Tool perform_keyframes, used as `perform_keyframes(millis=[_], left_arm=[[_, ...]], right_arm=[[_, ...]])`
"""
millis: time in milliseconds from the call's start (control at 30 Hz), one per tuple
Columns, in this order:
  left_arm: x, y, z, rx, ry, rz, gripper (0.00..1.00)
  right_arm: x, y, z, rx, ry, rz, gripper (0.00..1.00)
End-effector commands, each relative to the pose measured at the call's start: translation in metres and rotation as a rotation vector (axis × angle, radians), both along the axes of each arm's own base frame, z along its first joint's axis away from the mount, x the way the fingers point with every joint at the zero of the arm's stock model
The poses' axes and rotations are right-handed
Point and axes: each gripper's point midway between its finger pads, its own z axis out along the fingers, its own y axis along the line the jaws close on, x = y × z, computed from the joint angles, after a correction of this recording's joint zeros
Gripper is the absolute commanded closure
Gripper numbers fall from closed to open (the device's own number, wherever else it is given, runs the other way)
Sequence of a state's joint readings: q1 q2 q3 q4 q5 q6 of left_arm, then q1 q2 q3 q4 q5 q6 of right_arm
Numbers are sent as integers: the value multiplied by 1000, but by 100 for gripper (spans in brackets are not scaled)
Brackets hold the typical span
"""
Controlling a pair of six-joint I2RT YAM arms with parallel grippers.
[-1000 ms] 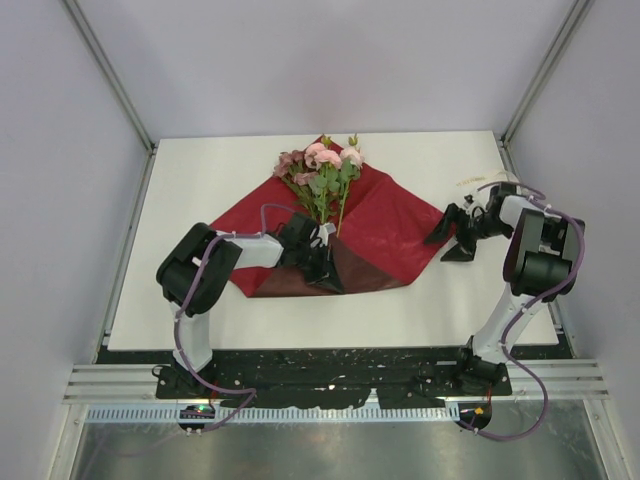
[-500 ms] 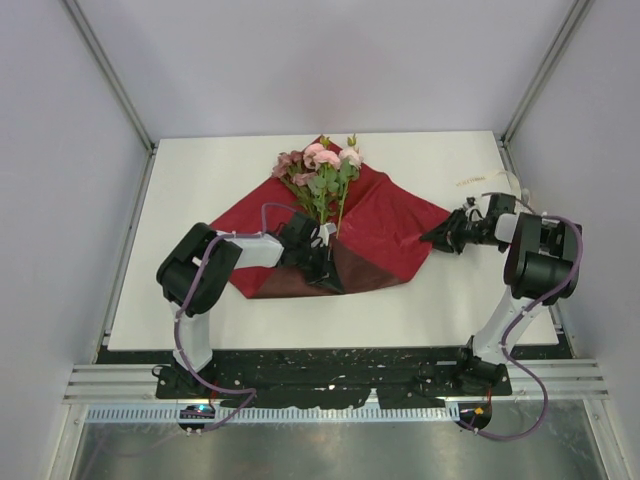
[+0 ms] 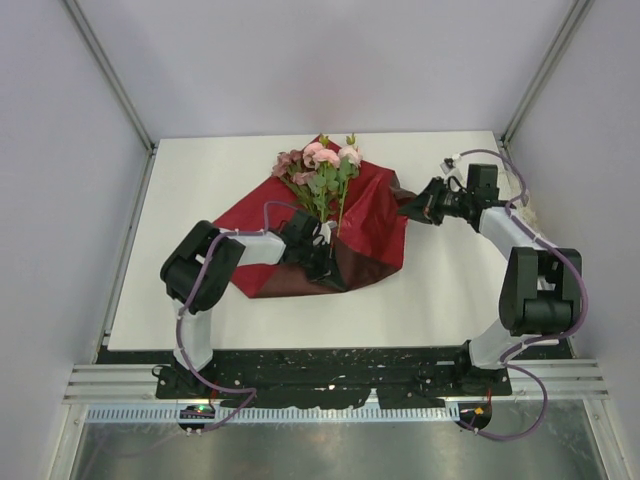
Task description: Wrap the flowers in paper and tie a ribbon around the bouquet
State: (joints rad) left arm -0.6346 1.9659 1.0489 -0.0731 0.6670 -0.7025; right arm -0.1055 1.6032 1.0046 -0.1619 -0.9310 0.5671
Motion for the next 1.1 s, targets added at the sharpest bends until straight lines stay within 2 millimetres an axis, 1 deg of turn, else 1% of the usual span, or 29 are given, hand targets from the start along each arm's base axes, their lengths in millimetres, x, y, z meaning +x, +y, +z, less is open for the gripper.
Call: perform_keyframes(millis=[0, 33, 67, 100, 200, 267, 367, 433, 567, 633, 667, 700, 767, 800, 833, 900, 933, 1000, 1067], left_arm=[[2, 27, -48, 187, -6, 35, 100], [3, 27, -48, 189, -4, 34, 100], [3, 26, -48, 188, -4, 33, 100], [2, 27, -49, 191, 0, 33, 100], [0, 27, -49, 188, 4, 30, 100], [0, 27, -49, 187, 4, 30, 100], [0, 26, -49, 185, 4, 28, 100], [0, 27, -50, 189, 7, 30, 100], [-4, 29, -52, 195, 20, 25, 100], [-5, 29, -53, 196, 26, 23, 100], [-6, 30, -53, 196, 31, 25, 100], [-7, 29, -54, 194, 35, 22, 100], [-7, 29, -55, 195, 35, 21, 100], [-7, 29, -55, 197, 38, 19, 100], [-6, 29, -56, 198, 39, 21, 100], [-7, 28, -56, 196, 46, 18, 100], [-7, 28, -57, 198, 48, 17, 100], [-6, 28, -56, 198, 51, 17, 100], [-6, 27, -56, 196, 48, 13, 100]], right_arm=[[8, 32, 33, -33, -106, 49, 94], [12, 34, 35, -31, -120, 46, 94], [10, 46, 39, -18, -115, 68, 94], [10, 51, 42, -9, -124, 78, 94], [14, 56, 58, 15, -136, 72, 94], [14, 52, 59, -12, -145, 63, 94], [9, 39, 48, -68, -121, 44, 94], [4, 35, 44, -90, -114, 57, 94], [-1, 33, 62, -100, -171, 63, 94], [-3, 32, 66, -104, -184, 64, 94], [-1, 21, 66, -108, -176, 34, 94], [-2, 19, 66, -107, -175, 33, 94], [-8, 22, 65, -109, -176, 47, 94], [-8, 24, 68, -113, -195, 48, 94], [-10, 26, 65, -101, -180, 44, 94], [-10, 29, 66, -83, -175, 40, 94], [-16, 43, 64, -80, -166, 79, 94], [-15, 45, 64, -85, -167, 81, 94], [-9, 44, 67, -92, -175, 65, 94]])
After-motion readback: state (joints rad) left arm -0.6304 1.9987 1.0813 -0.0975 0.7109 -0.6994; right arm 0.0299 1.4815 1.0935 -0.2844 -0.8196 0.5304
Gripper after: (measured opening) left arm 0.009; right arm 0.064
